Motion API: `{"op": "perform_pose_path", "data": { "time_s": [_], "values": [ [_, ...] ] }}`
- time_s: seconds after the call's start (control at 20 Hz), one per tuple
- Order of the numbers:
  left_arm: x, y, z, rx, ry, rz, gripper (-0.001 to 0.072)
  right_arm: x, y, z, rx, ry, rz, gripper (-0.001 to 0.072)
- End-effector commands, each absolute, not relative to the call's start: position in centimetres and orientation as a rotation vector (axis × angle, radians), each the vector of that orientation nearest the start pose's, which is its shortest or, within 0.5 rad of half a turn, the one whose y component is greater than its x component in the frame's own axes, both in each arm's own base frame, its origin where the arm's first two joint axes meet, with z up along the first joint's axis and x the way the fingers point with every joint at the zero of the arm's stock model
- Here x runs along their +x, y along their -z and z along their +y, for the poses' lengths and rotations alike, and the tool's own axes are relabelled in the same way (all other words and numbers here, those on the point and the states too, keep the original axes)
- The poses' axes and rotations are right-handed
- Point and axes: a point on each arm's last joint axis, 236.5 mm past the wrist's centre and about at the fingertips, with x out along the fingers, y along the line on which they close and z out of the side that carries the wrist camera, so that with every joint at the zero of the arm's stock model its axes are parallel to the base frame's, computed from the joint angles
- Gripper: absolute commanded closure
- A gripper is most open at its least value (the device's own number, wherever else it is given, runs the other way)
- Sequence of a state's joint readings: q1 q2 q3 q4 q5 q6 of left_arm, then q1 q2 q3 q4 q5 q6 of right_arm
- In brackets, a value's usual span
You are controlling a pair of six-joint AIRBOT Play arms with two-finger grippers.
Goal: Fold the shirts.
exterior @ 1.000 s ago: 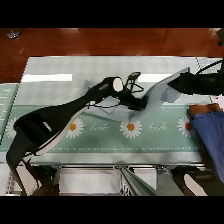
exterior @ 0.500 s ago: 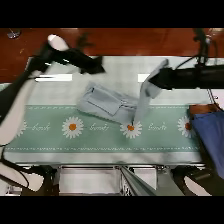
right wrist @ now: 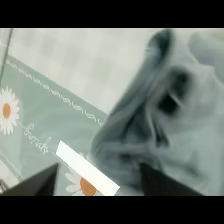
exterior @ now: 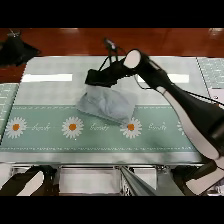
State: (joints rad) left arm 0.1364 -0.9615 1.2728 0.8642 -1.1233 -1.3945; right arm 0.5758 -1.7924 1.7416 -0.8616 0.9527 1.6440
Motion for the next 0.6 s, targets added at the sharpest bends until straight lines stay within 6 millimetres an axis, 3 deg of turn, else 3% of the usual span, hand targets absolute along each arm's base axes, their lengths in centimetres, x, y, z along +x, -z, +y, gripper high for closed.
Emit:
{"op": "perform_pose_path", "data": {
  "time_s": [0.0, 0.1, 0.2, 0.25, 0.35, 0.4, 0.45, 0.55],
  "values": [
    [35.3, -20.7, -8.4, -0.428, 0.374, 0.668, 0.0677, 41.7, -2.5, 41.2, 0.449, -0.796, 1.303, 0.0083],
    [34.9, -18.1, -8.0, -0.410, 0.366, 0.717, 0.0676, 42.7, -6.4, 34.3, 0.406, -0.779, 1.314, 0.0083],
    [34.2, -15.1, -7.5, -0.378, 0.353, 0.788, 0.0676, 42.9, -9.7, 24.0, 0.228, -0.580, 1.286, 0.0083],
    [33.5, -13.5, -7.6, -0.386, 0.354, 0.834, 0.0676, 42.4, -10.4, 18.4, 0.137, -0.404, 1.266, 0.0083],
    [32.2, -9.7, -8.0, -0.414, 0.351, 0.922, 0.0676, 40.4, -9.5, 11.1, 0.100, -0.119, 1.177, 0.0083],
    [31.6, -7.9, -8.1, -0.430, 0.342, 0.957, 0.0676, 39.1, -7.5, 9.4, 0.151, -0.025, 1.138, 0.0083],
    [31.0, -6.3, -8.2, -0.448, 0.337, 0.990, 0.0676, 37.7, -4.6, 9.2, 0.257, 0.022, 1.107, 0.0083],
    [30.0, -4.0, -8.6, -0.493, 0.332, 1.035, 0.0676, 34.8, 1.9, 11.7, 0.531, 0.034, 1.139, 0.0083]
  ]
}}
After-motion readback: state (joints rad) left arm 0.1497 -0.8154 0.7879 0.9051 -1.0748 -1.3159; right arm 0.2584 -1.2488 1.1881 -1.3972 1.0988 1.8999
